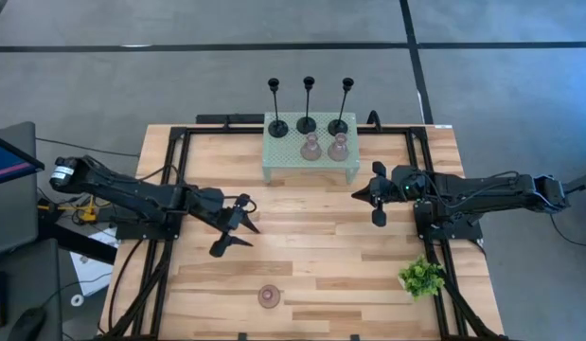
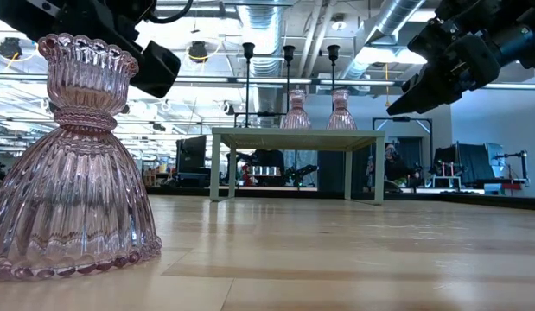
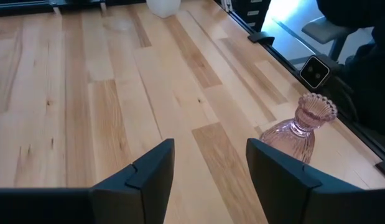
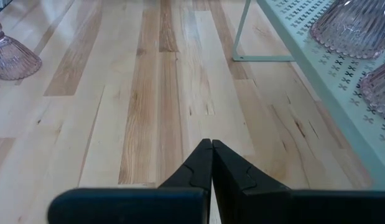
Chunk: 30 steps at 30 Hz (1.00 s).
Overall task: Pick & Place candle stick holders
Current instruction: Put the purple vase candle holder on the shelf
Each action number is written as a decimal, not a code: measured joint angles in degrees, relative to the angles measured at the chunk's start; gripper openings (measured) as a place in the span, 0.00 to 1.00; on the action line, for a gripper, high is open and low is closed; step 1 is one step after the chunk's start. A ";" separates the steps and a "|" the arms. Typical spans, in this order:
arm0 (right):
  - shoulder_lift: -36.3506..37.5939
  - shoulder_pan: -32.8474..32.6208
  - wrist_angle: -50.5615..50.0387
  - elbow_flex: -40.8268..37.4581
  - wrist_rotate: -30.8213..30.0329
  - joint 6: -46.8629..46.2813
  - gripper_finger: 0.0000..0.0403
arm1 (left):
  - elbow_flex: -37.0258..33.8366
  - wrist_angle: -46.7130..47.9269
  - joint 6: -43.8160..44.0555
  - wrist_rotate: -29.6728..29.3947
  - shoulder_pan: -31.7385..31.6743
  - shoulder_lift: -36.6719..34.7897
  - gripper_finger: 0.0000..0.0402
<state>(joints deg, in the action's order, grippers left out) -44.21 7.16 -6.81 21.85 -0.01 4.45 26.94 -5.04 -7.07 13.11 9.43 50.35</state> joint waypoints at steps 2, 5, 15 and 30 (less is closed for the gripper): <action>0.02 0.00 0.00 0.00 0.00 0.00 0.00 | 0.00 -0.10 0.00 0.01 0.00 0.00 0.50; 0.00 0.00 0.00 0.00 0.00 0.00 0.00 | 0.00 -0.18 0.00 0.01 0.00 0.00 0.50; 0.00 0.02 0.00 0.00 0.00 0.12 0.00 | -0.02 -1.04 0.02 0.40 0.00 0.04 0.50; 0.00 0.02 0.03 0.00 -0.01 -4.72 0.00 | -1.00 -1.94 -8.25 0.75 6.28 3.22 0.50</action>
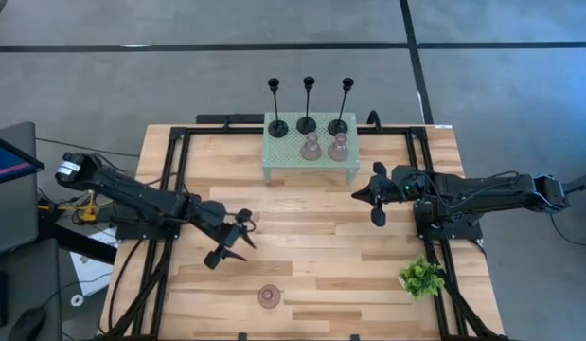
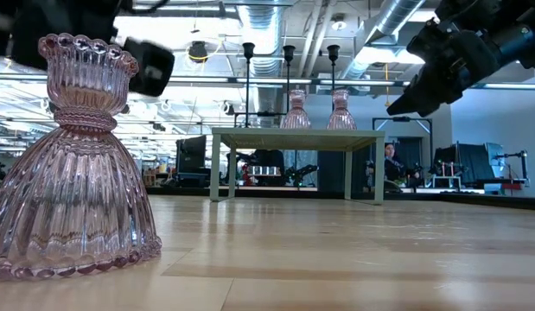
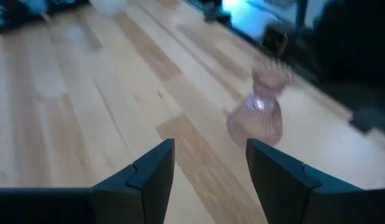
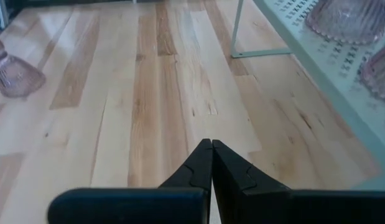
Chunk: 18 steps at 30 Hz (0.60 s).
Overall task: Pick & Place candle stick holders
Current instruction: Put the purple vase candle holder on the shelf
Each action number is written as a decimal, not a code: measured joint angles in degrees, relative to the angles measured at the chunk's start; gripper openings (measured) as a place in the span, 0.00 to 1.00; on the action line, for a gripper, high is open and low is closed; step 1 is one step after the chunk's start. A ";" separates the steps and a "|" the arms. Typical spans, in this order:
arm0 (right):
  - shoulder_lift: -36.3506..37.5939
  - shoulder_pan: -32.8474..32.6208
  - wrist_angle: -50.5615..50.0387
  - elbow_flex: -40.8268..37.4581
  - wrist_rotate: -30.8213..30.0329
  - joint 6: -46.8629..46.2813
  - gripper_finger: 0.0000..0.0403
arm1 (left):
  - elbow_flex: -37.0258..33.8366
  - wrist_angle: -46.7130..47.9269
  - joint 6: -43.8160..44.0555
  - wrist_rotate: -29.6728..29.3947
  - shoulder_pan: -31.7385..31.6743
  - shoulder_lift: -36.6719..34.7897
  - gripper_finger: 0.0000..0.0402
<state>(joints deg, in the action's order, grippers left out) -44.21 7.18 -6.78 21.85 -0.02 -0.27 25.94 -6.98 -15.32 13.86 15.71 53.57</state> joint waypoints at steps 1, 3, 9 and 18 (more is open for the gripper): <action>0.00 0.00 0.04 0.00 -0.01 -0.90 0.00 | -0.56 -0.48 -0.45 0.05 0.20 0.90 0.50; -0.04 0.00 0.04 0.00 -0.01 -2.46 0.00 | -1.92 -2.76 -0.73 -0.02 0.55 2.87 0.50; -0.04 0.00 0.10 0.00 -0.01 -3.31 0.00 | -5.17 -14.25 -0.75 -0.08 1.56 9.09 0.50; -0.04 0.02 0.71 0.00 -0.01 -3.30 0.00 | -7.72 -27.86 -0.93 7.81 3.97 19.04 0.50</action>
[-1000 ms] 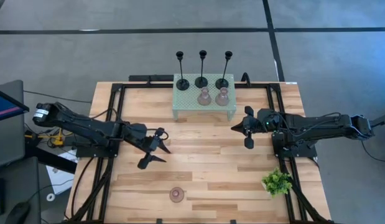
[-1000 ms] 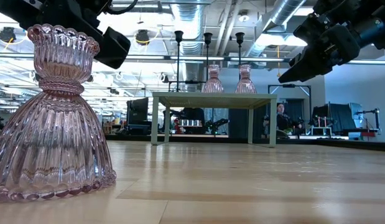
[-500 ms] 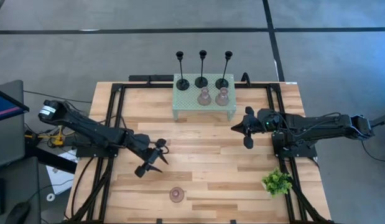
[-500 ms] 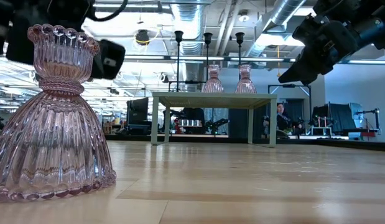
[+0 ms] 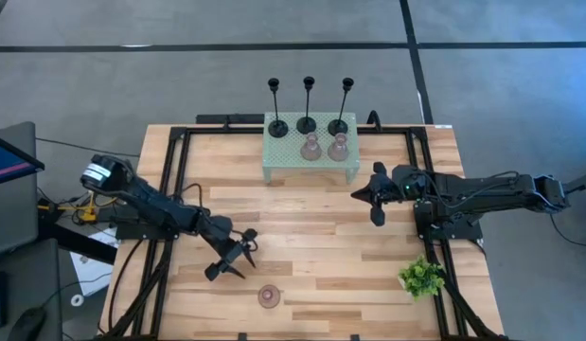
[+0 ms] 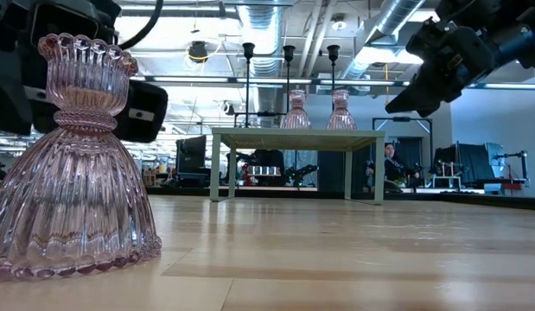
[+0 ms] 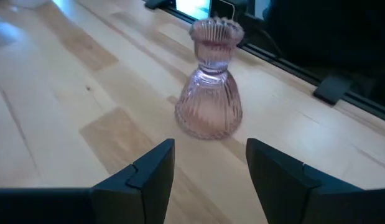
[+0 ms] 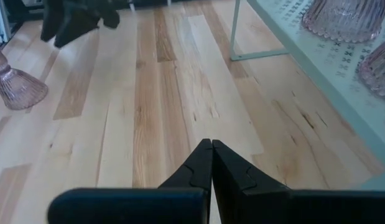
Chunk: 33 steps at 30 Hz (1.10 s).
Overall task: Pick & Place candle stick holders
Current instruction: Put the purple vase candle holder on the shelf
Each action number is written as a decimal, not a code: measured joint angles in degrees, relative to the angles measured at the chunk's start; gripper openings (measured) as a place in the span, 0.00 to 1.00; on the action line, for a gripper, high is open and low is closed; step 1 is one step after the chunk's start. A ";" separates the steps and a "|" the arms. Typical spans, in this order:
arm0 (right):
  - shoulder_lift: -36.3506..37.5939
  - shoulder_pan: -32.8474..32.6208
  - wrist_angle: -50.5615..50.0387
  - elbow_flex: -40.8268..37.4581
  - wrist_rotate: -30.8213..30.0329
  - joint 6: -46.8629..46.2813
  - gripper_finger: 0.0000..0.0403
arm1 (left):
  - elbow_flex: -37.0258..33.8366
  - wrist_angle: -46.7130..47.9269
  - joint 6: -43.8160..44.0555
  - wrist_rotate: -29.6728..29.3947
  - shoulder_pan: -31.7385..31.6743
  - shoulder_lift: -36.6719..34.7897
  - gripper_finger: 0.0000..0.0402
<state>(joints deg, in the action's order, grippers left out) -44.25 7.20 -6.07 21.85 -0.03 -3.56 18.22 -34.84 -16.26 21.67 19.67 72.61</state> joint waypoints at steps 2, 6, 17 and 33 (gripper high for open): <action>0.00 0.00 0.86 0.00 0.00 -0.01 0.00 | 0.02 -1.65 -0.05 0.00 0.00 1.77 0.50; 0.00 0.00 2.49 0.02 0.00 0.01 0.00 | 0.06 -6.80 -1.37 -0.20 -0.12 5.08 0.50; 0.00 0.00 1.75 0.04 0.00 0.01 0.00 | 0.08 -9.06 -1.50 -0.20 -0.12 5.61 0.50; 0.00 0.00 1.78 0.04 0.00 0.01 0.00 | 0.08 -9.81 -0.87 -0.20 -0.12 5.58 0.50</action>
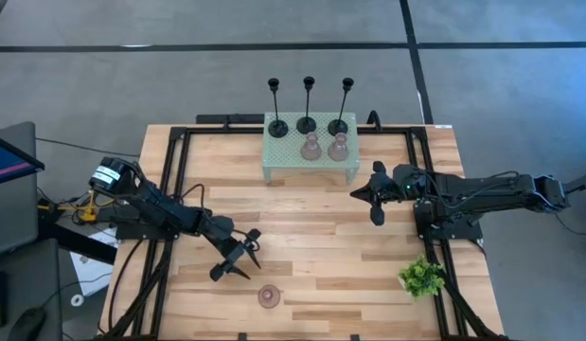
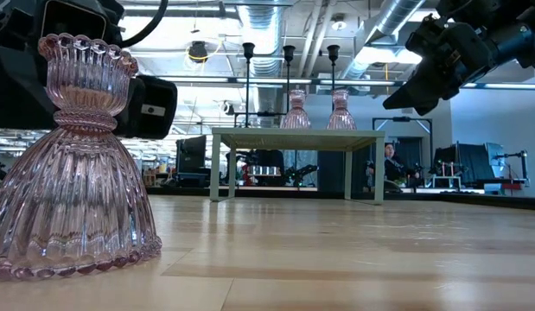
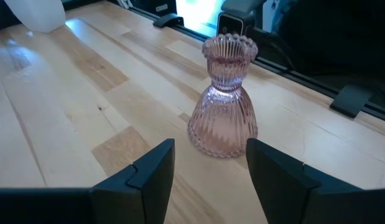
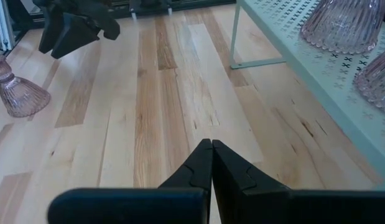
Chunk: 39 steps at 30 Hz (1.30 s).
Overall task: Pick & Place candle stick holders
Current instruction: Put the purple vase candle holder on the shelf
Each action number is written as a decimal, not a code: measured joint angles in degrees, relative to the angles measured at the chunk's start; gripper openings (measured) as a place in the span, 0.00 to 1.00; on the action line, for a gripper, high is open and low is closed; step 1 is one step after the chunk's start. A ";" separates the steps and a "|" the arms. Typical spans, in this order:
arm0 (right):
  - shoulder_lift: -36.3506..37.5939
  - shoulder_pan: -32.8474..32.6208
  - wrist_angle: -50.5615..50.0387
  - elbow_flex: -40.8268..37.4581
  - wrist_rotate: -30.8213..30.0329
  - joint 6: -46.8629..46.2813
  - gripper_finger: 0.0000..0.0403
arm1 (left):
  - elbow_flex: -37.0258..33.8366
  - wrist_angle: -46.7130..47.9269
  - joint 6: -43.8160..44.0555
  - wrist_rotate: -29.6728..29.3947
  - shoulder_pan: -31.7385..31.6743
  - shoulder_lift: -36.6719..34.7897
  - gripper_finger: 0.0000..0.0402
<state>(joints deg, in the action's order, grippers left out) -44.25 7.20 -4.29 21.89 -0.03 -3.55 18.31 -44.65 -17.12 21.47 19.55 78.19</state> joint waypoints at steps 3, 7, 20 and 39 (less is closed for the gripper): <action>0.00 0.00 0.01 0.00 0.00 -0.33 0.00 | 0.00 -1.10 0.00 0.00 0.00 -0.02 0.50; 0.00 0.00 0.00 0.00 0.00 -3.36 0.00 | 0.02 -2.18 0.02 -0.02 0.35 -0.04 0.50; 0.00 0.00 0.00 0.00 0.00 -6.62 0.00 | 0.02 -3.07 7.06 0.01 2.24 -0.04 0.50; 0.00 0.00 0.00 -0.02 0.00 -6.62 0.00 | 0.02 -3.67 7.02 -3.26 2.25 -0.04 0.64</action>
<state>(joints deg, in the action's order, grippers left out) -44.25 7.20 -4.29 21.87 -0.03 -10.17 18.33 -48.32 -10.11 18.22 21.80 78.15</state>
